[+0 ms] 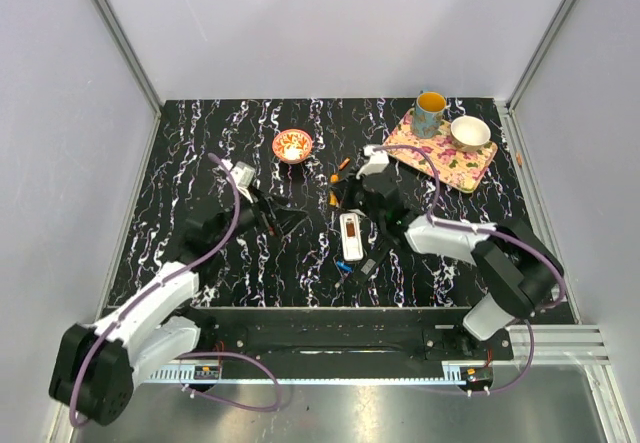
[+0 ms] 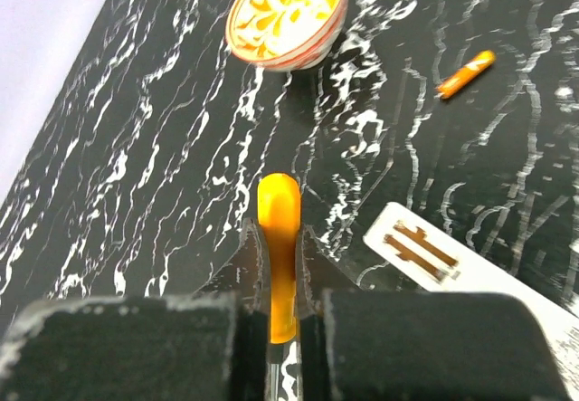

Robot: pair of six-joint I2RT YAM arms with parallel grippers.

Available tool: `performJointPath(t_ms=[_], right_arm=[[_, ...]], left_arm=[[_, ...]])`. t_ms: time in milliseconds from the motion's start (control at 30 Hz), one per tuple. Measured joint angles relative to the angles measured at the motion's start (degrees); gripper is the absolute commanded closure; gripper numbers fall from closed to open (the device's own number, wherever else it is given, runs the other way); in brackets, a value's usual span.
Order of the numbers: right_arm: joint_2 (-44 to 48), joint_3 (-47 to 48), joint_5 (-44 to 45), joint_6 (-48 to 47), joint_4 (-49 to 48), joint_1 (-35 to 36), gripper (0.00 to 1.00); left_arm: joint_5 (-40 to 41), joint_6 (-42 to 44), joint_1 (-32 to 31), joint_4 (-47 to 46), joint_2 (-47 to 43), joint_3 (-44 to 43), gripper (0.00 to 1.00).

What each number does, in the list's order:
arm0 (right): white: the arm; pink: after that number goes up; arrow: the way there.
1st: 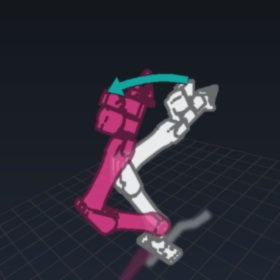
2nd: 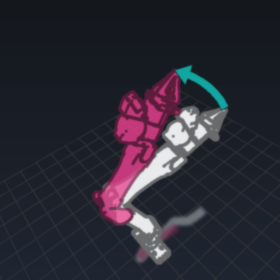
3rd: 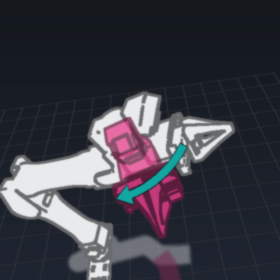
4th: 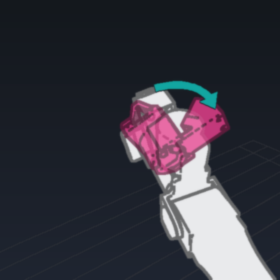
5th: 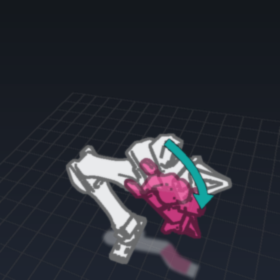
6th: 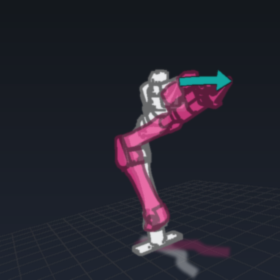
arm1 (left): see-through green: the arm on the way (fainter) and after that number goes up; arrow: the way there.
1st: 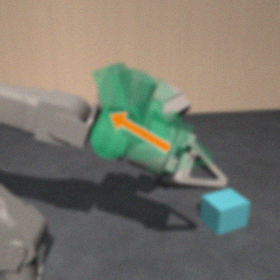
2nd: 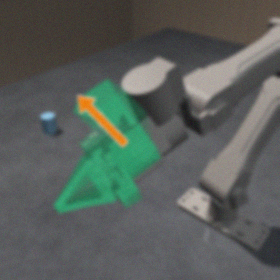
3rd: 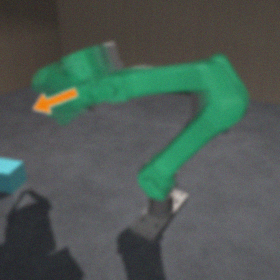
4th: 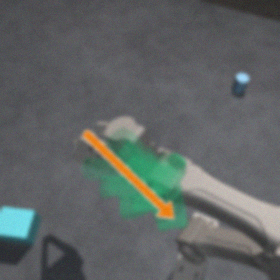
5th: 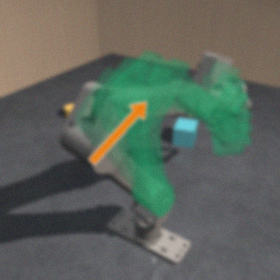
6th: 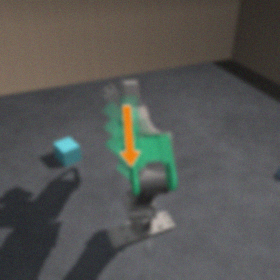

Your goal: Unload the batteries from the remote control

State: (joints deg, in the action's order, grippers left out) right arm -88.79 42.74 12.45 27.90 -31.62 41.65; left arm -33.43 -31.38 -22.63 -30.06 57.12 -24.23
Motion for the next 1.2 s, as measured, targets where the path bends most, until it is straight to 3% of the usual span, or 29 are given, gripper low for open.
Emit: performJointPath(t_ms=[133, 300, 467, 533, 567, 633, 933, 1200], right_arm=[[-6.8, 7.5, -5.8, -0.1, 4.7, 0.0, 0.99], [-14.4, 14.2, -9.6, 0.2, 12.2, 0.1, 0.82], [-18.4, 17.6, -11.3, 0.5, 18.5, 0.1, 0.46], [-19.0, 18.1, -12.2, 0.5, 19.9, 0.2, 0.38], [-19.0, 18.1, -12.4, 0.4, 20.4, 0.2, 0.18], [-19.0, 18.1, -12.6, 0.5, 20.5, 0.2, 0.01], [-13.3, 13.9, -11.8, 0.3, 18.7, 0.2, 0.00], [3.5, 1.7, -3.8, -1.1, 16.0, 0.3, 0.00]], left_arm=[[8.1, 7.1, 0.0, 14.6, -10.0, -2.5, 0.01], [23.5, 11.3, -0.2, 31.5, -18.3, -6.5, 0.01], [32.7, 11.5, -0.2, 39.7, -19.3, -7.7, 0.01], [34.3, 11.5, -0.2, 42.0, -18.8, -7.7, 0.01], [34.9, 11.4, -0.2, 42.8, -18.6, -7.7, 0.01], [35.4, 11.5, -0.2, 43.8, -18.3, -7.7, 0.01], [35.4, 11.5, -0.2, 43.8, -17.2, -7.7, 0.01], [36.6, 11.0, -0.2, 42.8, -15.4, -7.0, 0.01]])
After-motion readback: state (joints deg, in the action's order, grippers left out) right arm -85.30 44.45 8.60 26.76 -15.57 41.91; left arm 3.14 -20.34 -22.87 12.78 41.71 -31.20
